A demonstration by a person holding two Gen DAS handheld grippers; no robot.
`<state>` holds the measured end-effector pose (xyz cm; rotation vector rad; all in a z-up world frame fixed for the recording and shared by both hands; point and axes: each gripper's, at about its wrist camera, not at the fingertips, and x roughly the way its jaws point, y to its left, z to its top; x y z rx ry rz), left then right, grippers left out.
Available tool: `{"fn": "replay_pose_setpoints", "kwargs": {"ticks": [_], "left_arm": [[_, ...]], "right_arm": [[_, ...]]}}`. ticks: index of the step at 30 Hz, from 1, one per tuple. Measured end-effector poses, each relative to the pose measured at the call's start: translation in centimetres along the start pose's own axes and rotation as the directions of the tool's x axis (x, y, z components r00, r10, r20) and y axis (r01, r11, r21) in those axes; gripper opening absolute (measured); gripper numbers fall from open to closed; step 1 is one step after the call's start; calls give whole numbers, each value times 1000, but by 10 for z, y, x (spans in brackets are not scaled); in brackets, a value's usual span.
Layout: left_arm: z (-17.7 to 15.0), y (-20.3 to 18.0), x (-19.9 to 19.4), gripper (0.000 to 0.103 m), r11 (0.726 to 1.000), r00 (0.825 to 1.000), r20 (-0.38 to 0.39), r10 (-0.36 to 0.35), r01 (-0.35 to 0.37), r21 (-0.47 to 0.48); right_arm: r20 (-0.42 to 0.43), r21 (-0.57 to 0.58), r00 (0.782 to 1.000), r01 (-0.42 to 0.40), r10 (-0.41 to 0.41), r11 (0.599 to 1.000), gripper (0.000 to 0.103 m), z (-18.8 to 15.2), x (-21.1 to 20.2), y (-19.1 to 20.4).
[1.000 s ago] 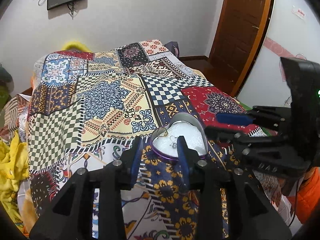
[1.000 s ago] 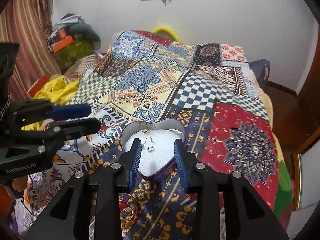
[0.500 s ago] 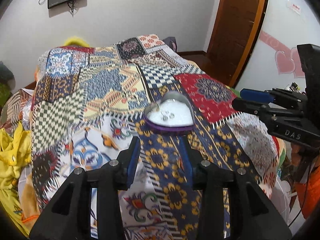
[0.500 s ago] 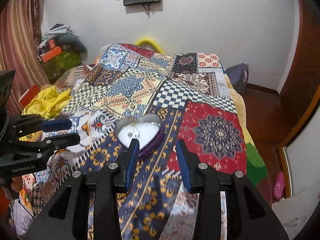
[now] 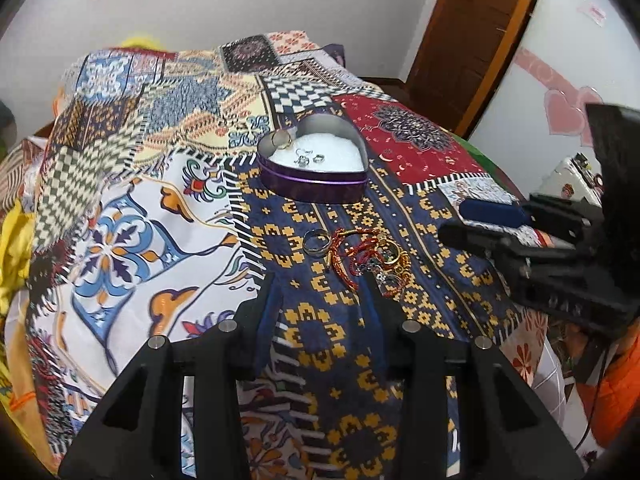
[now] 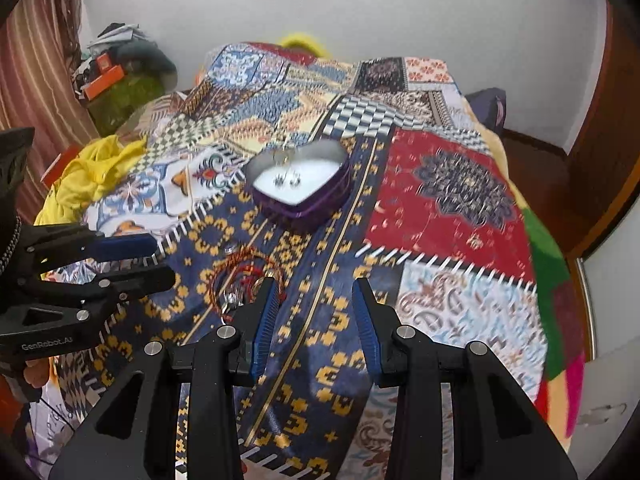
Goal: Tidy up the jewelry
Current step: 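Grasp the red braided bracelet with the left tool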
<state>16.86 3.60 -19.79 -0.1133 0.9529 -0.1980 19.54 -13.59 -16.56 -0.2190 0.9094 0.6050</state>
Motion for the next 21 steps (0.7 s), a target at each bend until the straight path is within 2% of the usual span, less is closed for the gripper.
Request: {"fn": "replay_pose_setpoints", "kwargs": {"ticks": [2,8,12,14,21], "left_arm": [[2,0,8,29,1000,1000,-17,-10,10,-14],[5,-1,34,20,996,995,-73,-63,58,-73],[5,-6,41,13,997,996,-77,-45,39,-72],[6,-10,45,2,998,997,-79,-15,10,-54],[7,-9,32,1,999,999,-45,-8,6,-41]], "right_arm": [[-4,5,1000,0,0,1000,35,-4,1,0],[-14,13,1000,-7,7,1000,35,-8,5,-5],[-19,23,1000,-13,13,1000,35,-9,8,-8],[-20,26,1000,-13,13,1000,35,-9,9,-9],[-15,29,1000,-27,27,999,35,-11,6,-9]]}}
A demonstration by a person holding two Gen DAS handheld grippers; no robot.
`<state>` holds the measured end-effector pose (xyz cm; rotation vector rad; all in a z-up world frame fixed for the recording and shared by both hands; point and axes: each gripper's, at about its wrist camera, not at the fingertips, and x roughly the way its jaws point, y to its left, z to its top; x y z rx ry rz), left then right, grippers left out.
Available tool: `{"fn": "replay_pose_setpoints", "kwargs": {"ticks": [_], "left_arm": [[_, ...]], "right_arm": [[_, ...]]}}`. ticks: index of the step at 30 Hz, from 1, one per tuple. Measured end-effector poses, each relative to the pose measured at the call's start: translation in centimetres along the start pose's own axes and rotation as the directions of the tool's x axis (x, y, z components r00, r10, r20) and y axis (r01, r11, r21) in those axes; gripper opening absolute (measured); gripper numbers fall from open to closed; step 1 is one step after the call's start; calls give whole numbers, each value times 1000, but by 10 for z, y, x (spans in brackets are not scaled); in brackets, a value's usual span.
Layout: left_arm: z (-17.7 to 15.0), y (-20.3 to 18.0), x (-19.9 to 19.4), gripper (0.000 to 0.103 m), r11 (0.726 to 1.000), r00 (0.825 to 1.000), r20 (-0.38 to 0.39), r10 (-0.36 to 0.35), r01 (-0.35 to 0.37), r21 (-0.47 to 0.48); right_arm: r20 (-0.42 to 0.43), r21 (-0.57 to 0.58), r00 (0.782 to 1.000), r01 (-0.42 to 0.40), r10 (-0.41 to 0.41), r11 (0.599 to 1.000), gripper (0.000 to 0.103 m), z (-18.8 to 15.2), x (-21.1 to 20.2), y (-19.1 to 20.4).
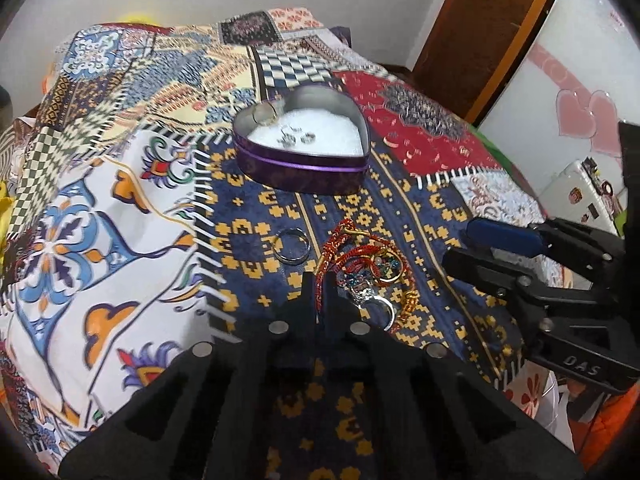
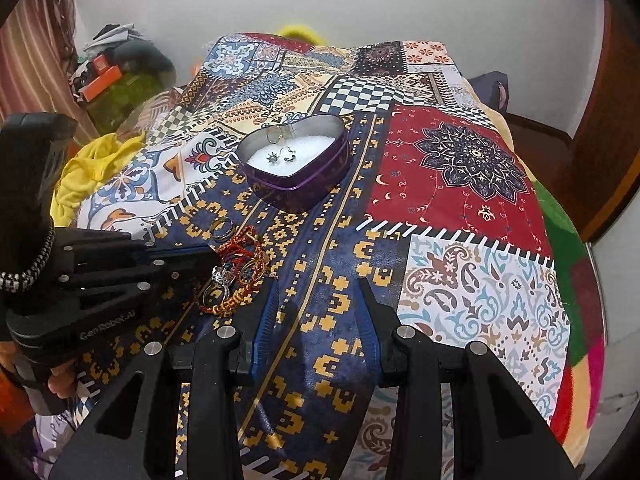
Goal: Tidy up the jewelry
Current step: 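Grasp the red braided bracelet with the left tool, then carry the bracelet toward the tin with the left tool while the right tool grasps a pendant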
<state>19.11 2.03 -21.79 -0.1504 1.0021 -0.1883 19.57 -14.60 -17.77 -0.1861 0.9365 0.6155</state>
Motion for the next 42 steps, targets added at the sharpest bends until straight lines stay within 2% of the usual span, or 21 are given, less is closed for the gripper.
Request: {"fn": "replay_pose_setpoints", "kwargs": {"ticks": [8,15,20,27,30,42], "left_arm": [[-5,7,-40,1,999,995,89,37,-37,1],[-19,20,-59,1,996,989,119,84,-84,-4],[-29,33,-66,1,996,988,123,91,-89,-27],[-32,38,-65,1,996,988,128,85,-82,-33],[-32,39,-64,1,996,988,129,80,-76,-37],[-21,29,-73,1,997,983,164,79,-76,-23]], "right_arm": [[-10,-20,1000,-30,30,999,35,-1,1,13],[-19,-49,995,-94,94,994,35,1,7,40],[-61,-44,986,-155,152,987,35,1,21,54],[-64,-40,993,-103,101,994,35,11,38,58],[-59,-69,996,-66,62,995,16,11,40,61],[1,-70,999,-48,48,996,13,11,18,54]]}}
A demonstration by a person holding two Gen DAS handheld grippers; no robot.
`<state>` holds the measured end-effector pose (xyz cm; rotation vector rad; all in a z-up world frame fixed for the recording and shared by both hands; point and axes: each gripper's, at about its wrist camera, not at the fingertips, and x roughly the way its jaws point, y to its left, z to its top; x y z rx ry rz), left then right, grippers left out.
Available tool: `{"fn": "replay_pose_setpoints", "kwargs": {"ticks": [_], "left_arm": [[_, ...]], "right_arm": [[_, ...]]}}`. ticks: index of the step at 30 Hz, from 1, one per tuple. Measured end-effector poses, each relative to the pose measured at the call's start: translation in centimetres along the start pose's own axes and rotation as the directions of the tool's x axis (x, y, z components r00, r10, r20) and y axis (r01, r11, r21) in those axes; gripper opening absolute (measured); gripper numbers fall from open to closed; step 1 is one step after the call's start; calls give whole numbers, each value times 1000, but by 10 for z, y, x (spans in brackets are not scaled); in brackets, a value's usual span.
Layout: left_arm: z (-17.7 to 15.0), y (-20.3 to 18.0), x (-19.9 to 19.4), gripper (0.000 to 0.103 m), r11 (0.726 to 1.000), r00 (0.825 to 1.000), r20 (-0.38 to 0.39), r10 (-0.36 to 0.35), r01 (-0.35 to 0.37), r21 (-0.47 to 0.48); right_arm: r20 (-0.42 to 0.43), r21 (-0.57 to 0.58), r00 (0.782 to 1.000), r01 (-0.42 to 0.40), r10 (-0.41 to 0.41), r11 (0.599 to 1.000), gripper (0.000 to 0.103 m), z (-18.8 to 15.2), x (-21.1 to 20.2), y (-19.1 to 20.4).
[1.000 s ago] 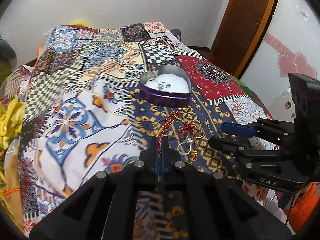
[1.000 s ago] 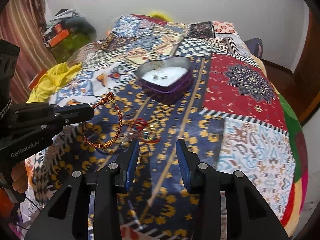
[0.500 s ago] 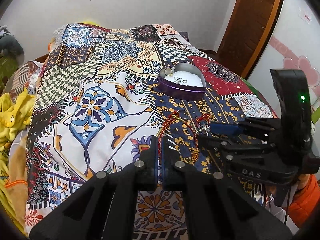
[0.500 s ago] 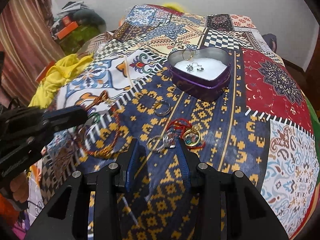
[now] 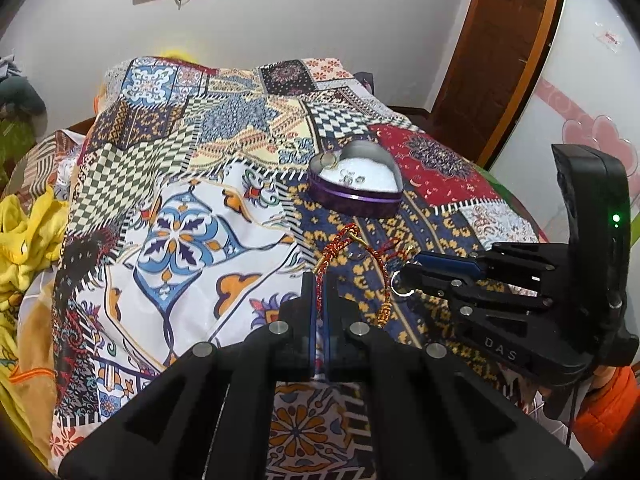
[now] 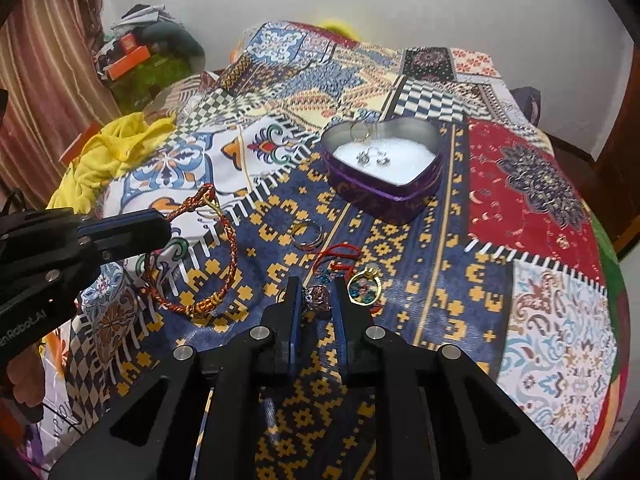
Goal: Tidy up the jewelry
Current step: 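Carry the bracelet toward the tin with the left tool while the right tool grasps a pendant, then lower both held pieces into the tin and open both tools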
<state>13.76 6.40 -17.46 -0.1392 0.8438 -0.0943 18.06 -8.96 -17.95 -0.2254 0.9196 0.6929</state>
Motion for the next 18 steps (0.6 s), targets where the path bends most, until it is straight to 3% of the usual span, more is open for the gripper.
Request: {"fn": "replay_pose_setpoints", "kwargs": {"ticks": [18], "left_arm": [[47,-23,-6,1,999,996,92,-4,0,45]], "right_arm": [[175,66,984,31,-42,997,13,27,-51,-31]]}}
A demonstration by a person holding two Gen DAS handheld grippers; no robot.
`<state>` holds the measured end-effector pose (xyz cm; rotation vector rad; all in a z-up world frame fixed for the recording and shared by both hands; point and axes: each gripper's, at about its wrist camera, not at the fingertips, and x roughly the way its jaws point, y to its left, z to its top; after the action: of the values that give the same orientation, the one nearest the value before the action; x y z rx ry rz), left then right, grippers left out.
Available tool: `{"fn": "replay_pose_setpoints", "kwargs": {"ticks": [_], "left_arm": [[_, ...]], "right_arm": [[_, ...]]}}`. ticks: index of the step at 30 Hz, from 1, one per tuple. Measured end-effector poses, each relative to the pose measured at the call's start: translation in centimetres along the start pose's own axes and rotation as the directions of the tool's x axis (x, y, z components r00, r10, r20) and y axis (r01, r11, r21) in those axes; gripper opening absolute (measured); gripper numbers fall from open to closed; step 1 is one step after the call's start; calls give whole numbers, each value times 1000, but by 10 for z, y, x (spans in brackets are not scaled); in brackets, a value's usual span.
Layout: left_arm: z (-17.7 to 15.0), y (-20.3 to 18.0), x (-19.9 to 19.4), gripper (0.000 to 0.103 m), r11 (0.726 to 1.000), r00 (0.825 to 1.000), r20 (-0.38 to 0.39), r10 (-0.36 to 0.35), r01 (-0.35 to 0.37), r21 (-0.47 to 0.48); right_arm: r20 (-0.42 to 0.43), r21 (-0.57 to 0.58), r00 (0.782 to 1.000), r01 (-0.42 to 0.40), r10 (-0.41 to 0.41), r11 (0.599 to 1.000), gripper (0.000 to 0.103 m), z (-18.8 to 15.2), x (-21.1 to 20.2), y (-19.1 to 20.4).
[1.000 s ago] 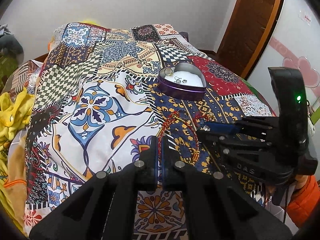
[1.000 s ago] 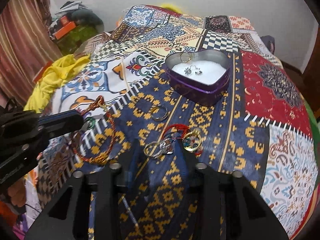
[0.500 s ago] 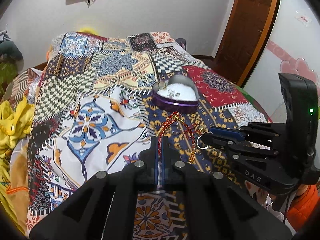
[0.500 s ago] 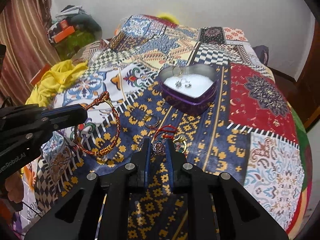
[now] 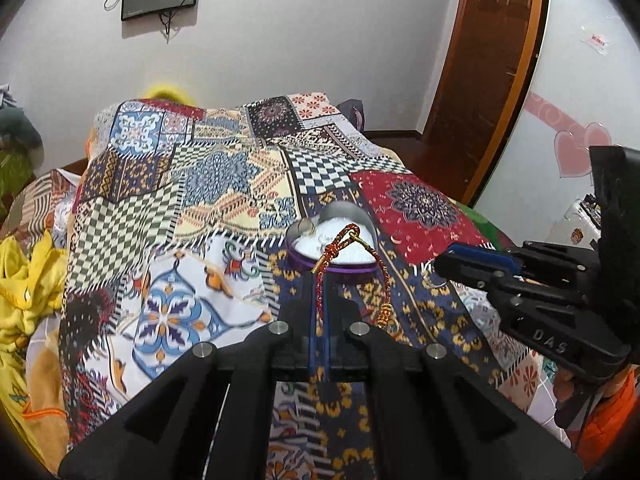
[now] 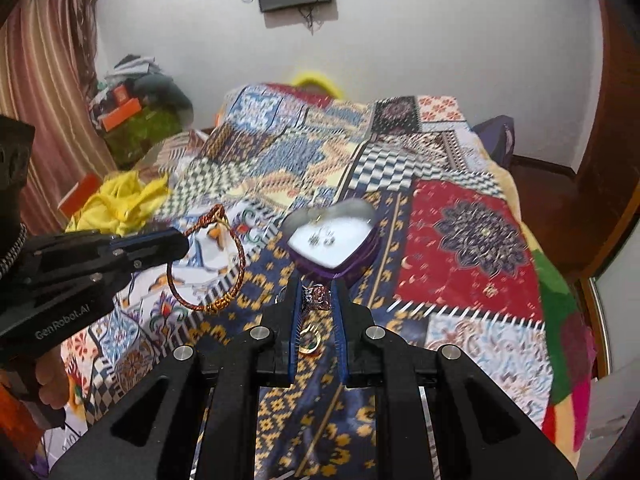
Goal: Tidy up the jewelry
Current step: 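Lower both held pieces into the tin and open both tools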
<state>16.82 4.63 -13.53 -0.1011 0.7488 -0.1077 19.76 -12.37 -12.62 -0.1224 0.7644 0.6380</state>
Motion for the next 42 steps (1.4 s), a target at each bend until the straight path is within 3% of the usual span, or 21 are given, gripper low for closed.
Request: {"fn": "replay_pose_setpoints", "kwargs": {"ticks": [15,33,42], "left_arm": [[34,12,46,1,1000,1000,-8,-5,5,-28],[45,19,110,1,1000,996,-87,-6,3,-27],[41,16,123,1,1000,993,-115,-20,19,-12]], "right_arm": [[38,25,999,5,-6,1000,13,27,21,-20],[-60,18,997,-37,38,999,13,39,69,-31],[-101,-17,994,-40,39,999,13,36,81,-27]]}}
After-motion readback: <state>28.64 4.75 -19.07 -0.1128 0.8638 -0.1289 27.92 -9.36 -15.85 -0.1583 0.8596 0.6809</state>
